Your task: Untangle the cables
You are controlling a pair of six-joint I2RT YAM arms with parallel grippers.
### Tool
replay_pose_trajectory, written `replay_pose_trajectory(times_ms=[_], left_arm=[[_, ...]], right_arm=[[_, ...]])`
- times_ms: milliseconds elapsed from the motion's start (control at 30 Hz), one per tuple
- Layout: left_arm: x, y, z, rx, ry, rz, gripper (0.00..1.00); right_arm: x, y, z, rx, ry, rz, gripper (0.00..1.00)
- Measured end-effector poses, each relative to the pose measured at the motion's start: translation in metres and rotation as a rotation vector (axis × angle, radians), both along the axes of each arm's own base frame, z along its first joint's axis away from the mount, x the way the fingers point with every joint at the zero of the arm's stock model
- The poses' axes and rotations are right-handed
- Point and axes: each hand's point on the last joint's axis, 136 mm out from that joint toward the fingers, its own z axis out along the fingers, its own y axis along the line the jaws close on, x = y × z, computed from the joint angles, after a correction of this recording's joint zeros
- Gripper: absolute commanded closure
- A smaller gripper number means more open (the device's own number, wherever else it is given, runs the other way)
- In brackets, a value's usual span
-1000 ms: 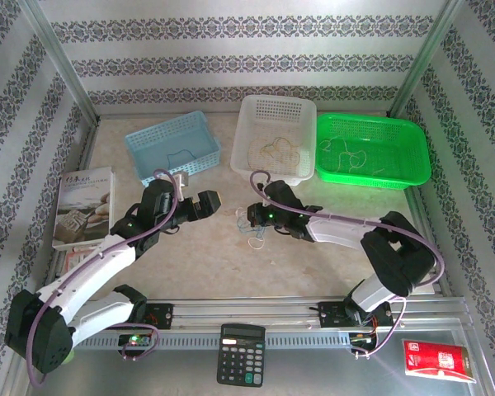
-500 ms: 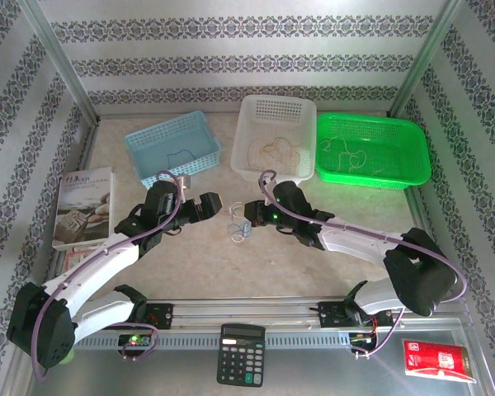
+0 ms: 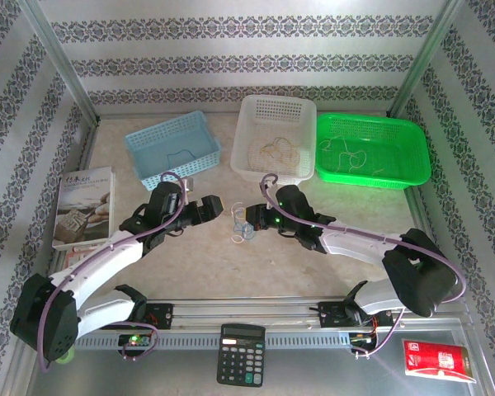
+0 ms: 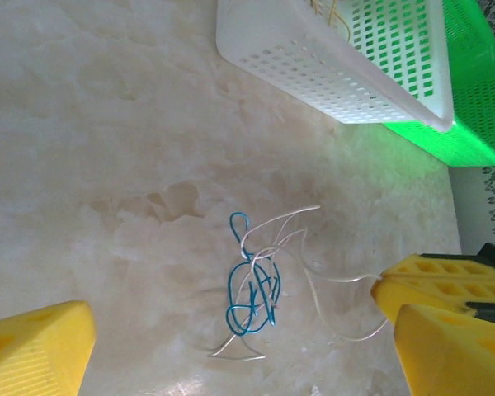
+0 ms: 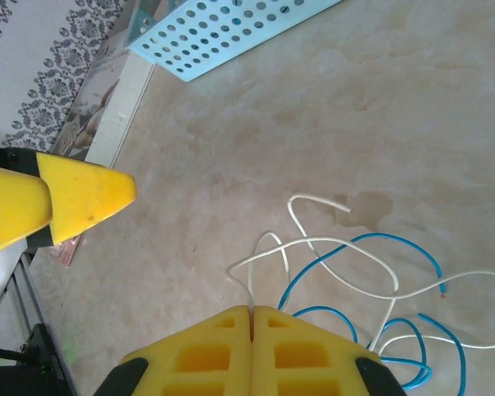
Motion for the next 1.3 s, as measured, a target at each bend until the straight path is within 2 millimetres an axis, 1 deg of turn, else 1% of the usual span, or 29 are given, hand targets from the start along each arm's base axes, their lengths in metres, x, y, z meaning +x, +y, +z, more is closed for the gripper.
replay_pose_trajectory(times_ms=[100,200,367,467,600,733,1000,1167,1300], left_arm=[[0.000,-0.003,-0.006,-0.003,0.015,-0.011,0.15],[0.000,-0.006,-0.013,-0.004,0.037,-0.026,0.18],[-0.003,-0.012,-0.033,0.002,0.103,-0.061,0.26],[-0.005,-0.015,-0.045,0.006,0.142,-0.078,0.29],[-0.007,-0.017,-0.056,0.016,0.174,-0.094,0.33],[-0.006,-0.021,-0.063,0.027,0.192,-0.112,0.37],[0.005,-0.039,-0.070,0.046,0.208,-0.151,0.46],[0.009,-0.051,-0.072,0.056,0.205,-0.183,0.51],[0.012,-0.057,-0.075,0.059,0.205,-0.195,0.54]], right_arm=[[0.001,-0.004,-0.005,-0.007,0.005,-0.011,1.00],[0.004,-0.007,-0.015,-0.027,0.018,-0.029,1.00],[0.009,-0.012,-0.050,-0.092,0.081,-0.057,1.00],[0.010,-0.015,-0.063,-0.117,0.108,-0.073,1.00],[0.014,-0.017,-0.064,-0.119,0.106,-0.097,1.00],[0.019,-0.019,-0.062,-0.113,0.099,-0.113,1.00],[0.021,-0.020,-0.061,-0.102,0.090,-0.120,1.00],[0.021,-0.020,-0.064,-0.105,0.098,-0.122,1.00],[0.022,-0.020,-0.064,-0.102,0.095,-0.122,1.00]])
